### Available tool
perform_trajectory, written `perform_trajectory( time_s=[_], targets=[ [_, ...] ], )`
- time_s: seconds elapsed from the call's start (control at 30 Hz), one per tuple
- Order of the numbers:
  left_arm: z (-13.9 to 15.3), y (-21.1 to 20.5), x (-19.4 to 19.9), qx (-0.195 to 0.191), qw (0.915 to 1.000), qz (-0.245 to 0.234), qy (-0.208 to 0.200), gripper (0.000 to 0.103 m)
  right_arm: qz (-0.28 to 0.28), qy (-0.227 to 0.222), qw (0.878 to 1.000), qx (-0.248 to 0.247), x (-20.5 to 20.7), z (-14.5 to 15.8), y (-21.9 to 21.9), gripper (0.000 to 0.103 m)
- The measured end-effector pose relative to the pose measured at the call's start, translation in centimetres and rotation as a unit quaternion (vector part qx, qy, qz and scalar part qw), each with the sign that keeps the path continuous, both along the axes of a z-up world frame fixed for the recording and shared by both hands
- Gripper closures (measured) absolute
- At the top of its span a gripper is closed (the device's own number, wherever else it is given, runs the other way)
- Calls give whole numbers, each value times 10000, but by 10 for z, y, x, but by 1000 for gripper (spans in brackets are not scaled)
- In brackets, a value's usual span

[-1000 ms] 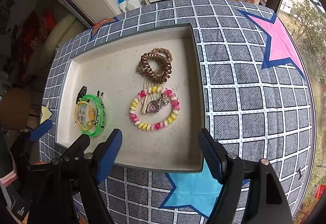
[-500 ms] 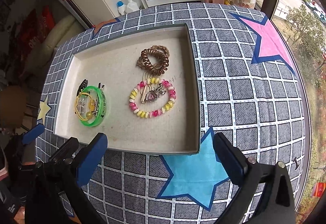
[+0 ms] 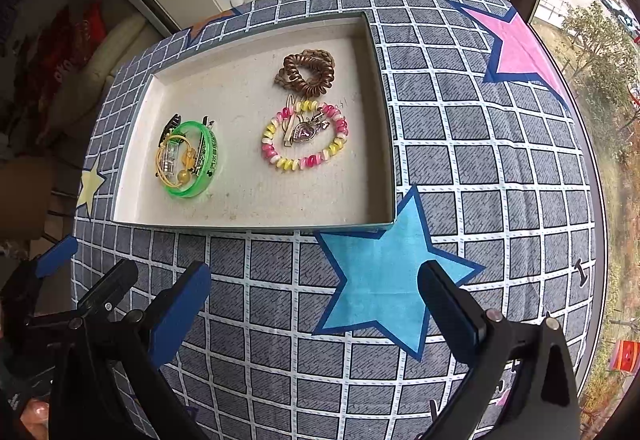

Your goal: Organize jewelry

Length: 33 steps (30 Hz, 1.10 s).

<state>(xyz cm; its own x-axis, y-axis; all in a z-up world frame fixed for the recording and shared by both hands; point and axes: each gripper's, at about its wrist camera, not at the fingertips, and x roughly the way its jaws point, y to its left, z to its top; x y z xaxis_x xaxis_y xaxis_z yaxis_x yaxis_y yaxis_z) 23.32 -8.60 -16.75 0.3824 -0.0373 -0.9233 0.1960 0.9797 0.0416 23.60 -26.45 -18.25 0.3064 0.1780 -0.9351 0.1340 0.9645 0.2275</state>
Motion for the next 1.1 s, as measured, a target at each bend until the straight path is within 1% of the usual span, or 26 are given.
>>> perform_trajectory(
  time_s=[0.17,0.33,0.5,0.83,1.1],
  targets=[
    [6,5,-19,-2,10000,-22,-23,0,-66,-123,9998,-123,-19,9,4,0],
    [15,12,-41,-37,10000,-35,-40,0,-130,-362,9988,-300,-43,27,11,0],
    [30,22,-63,-91,9999,-26,-123,0,-139,-547,9975,-420,-67,46,21,0],
    [65,42,-100,-140,9993,-46,-335,0,-263,-723,9957,-521,-114,77,35,0],
    [89,47,-123,-192,9986,-4,-485,0,-242,-878,9933,-707,-139,101,40,0]
  ],
)
